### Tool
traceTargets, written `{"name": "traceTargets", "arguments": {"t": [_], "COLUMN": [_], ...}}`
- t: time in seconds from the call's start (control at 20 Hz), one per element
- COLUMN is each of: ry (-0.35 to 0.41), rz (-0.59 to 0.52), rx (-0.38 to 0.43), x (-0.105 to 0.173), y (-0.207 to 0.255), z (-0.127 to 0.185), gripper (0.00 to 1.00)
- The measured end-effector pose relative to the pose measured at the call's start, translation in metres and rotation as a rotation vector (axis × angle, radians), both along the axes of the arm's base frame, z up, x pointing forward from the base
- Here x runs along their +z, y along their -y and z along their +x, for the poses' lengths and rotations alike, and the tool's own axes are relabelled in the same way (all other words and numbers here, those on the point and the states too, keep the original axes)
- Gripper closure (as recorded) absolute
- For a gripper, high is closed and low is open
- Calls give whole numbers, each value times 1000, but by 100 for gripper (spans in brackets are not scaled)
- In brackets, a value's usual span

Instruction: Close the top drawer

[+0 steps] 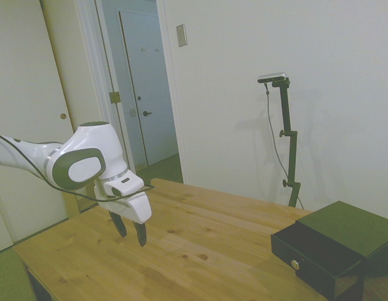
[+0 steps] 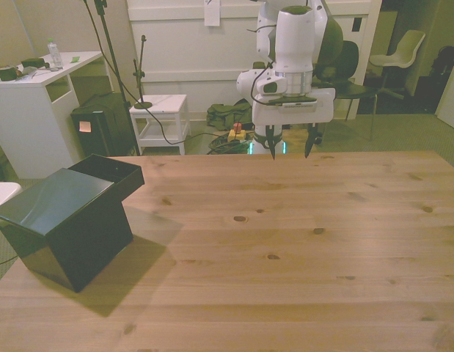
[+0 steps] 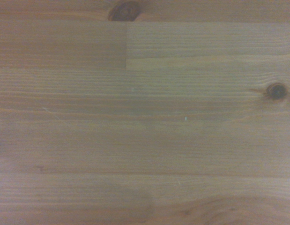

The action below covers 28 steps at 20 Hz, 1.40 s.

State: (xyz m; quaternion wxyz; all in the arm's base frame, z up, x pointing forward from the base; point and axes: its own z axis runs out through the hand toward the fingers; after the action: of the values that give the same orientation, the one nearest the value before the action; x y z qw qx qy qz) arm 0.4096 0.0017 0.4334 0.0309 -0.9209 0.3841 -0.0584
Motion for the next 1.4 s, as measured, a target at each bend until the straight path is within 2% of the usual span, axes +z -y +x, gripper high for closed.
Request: {"name": "traceTargets", "arguments": {"t": [0.1,0.2,0.5,0.75,0.9,1.05,1.1,1.4], "ry": [0,14,63,62,84,88,88,54], "rz": [-1,7,31,20,0,-8,-9,-3], "rx": [-2,-48,-294,-466,-511,-540,-550,-577], "x": [-1,1,7,-6,9,27,31,27], "y": [1,13,126,232,270,291,294,293], "z": [0,1,11,47,74,92,97,111], "gripper": [0,0,0,0,0,0,100,100]}}
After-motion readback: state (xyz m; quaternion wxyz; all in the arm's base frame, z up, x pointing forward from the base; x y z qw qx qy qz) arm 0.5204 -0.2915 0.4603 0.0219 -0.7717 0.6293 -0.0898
